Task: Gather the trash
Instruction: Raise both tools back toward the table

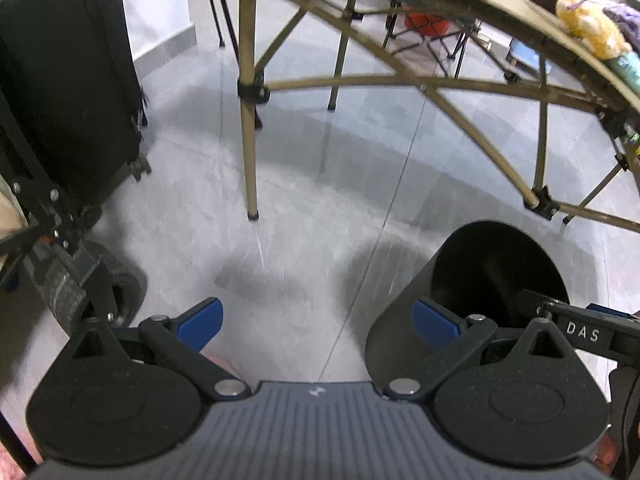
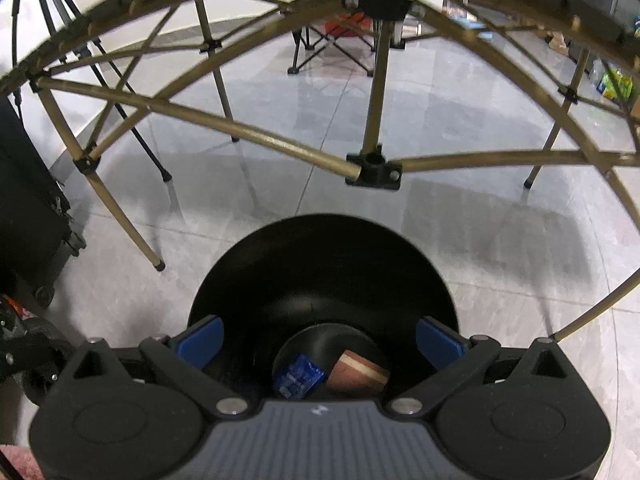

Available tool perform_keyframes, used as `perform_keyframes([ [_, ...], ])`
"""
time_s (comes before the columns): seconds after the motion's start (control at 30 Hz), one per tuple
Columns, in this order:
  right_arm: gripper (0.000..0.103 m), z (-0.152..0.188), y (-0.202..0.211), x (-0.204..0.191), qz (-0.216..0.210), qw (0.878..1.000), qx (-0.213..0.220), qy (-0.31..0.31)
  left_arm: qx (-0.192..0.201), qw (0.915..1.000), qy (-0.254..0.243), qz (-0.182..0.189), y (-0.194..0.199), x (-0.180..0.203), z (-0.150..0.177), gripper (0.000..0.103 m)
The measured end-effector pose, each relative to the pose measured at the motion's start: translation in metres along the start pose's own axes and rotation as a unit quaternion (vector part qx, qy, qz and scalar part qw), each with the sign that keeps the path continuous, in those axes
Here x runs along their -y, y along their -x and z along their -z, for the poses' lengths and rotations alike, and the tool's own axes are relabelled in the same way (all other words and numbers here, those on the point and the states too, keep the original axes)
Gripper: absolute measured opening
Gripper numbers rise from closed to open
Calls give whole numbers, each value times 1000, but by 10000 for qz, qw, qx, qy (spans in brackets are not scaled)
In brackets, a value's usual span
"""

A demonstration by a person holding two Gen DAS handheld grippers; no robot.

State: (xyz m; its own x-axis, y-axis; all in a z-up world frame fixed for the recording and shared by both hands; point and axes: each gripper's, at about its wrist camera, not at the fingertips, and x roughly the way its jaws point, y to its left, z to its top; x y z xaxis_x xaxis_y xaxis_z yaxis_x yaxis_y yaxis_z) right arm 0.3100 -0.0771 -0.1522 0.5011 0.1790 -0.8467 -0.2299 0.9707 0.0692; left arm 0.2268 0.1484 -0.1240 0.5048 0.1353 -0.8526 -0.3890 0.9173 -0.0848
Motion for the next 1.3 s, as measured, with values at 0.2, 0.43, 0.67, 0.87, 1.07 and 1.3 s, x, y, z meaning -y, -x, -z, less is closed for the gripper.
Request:
perform_keyframes([
  [0.2, 103, -1, 31, 9, 30, 9986, 518, 90, 592, 9980, -215, 37, 23, 15, -3, 103],
  [0.43, 103, -5, 99, 25, -152, 9869, 1604, 76, 1352, 9903, -262, 197, 68, 34, -12, 103],
  [0.67, 103, -26, 164, 60, 71, 9564, 2917, -143, 1933, 9804, -220, 319, 100, 57, -39, 103],
  [0.87, 103, -69, 156, 86, 433, 9491, 3109, -258, 2011, 9785, -235, 407, 99, 85, -73, 103],
  [1.07, 101, -114, 122, 106, 585, 9532, 2934, -433, 2034, 9775, -316, 460, 87, 109, -104, 103],
  [1.3, 95, -143, 87, 131, 685, 9557, 2756, -766, 1830, 9805, -330, 628, 65, 135, -128, 103],
])
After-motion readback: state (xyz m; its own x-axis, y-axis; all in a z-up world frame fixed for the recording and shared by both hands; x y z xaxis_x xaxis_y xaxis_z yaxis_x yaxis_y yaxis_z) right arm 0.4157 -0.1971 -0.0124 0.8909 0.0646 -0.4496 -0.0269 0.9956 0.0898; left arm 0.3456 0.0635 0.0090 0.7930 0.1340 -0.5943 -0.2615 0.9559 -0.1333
